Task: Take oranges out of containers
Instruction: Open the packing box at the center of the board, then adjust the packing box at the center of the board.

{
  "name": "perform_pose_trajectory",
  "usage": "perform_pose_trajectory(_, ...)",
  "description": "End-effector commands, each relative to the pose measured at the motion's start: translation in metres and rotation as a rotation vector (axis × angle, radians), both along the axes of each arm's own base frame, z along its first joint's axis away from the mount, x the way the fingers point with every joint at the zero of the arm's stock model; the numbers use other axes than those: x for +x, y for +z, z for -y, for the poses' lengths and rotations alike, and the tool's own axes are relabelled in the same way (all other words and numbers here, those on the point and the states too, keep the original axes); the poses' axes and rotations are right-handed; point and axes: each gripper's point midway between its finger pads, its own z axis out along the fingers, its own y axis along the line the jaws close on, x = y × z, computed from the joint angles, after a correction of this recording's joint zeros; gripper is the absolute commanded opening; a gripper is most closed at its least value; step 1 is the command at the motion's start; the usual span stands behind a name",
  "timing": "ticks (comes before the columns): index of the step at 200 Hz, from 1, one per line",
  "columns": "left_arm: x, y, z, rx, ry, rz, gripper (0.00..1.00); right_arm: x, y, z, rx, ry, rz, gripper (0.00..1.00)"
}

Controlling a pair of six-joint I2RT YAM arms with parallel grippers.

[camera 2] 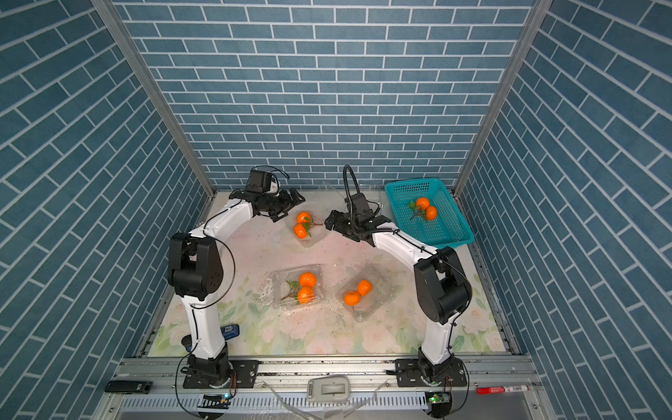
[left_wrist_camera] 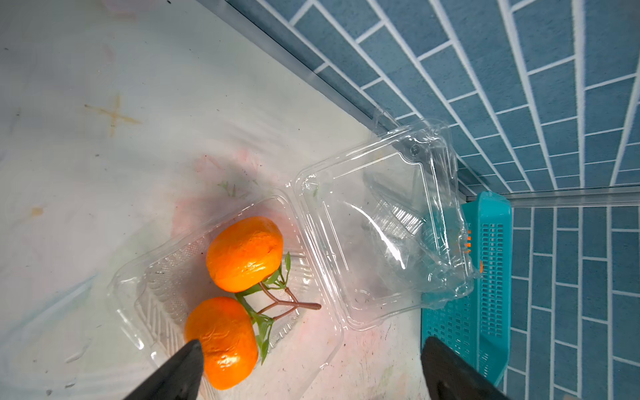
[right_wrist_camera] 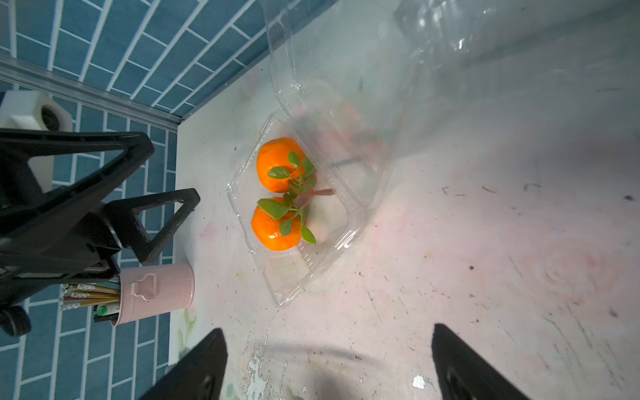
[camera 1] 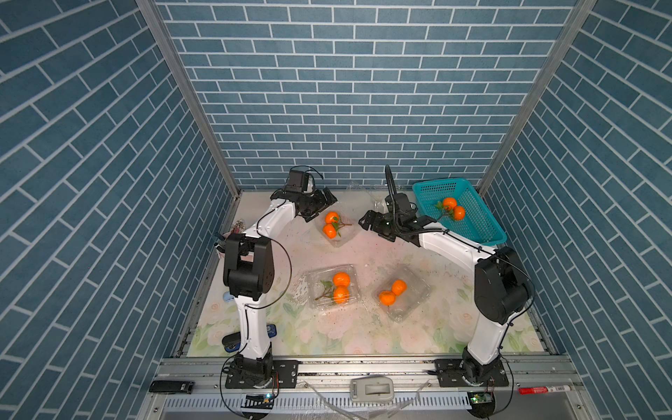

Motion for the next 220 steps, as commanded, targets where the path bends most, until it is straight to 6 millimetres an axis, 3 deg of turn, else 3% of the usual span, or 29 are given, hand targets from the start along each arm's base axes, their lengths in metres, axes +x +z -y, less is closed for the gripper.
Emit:
perform_pose_trajectory(1, -0.018, -0.008, -0.019, 0.041, 0.019, -0.037, 0.99, 0.001, -0.016, -0.020, -0.044, 0.004, -0.016, 0.88)
perform_pose_trajectory(53, -0.043, -0.022, -0.048, 0.000, 0.099, -0.007, 0.99, 0.004, -0.054, -0.036, -0.130, 0.007, -0.067, 0.68)
perform_pose_trajectory(102, -0.040, -0.030, -0.037, -0.130, 0.119, -0.029, 0.99, 0.009, -0.085, -0.041, -0.212, -0.016, -0.086, 0.62)
perform_pose_trajectory(129, -0.040, -0.034, -0.035, -0.155, 0.122, -0.038, 0.99, 0.014, -0.084, -0.051, -0.203, 0.000, -0.082, 0.57)
perform_pose_trajectory(135, -0.039, -0.033, -0.035, -0.156, 0.122, -0.037, 0.99, 0.015, -0.099, -0.053, -0.224, 0.008, -0.103, 0.55)
perform_pose_trajectory(175, -0.038, -0.034, -0.044, -0.165, 0.142, -0.040, 0.99, 0.020, -0.107, -0.053, -0.291, 0.041, -0.100, 0.29)
perform_pose_trajectory(220, -0.036, -0.037, -0.048, -0.204, 0.168, -0.050, 0.99, 0.030, -0.107, -0.041, -0.402, 0.106, -0.086, 0.22)
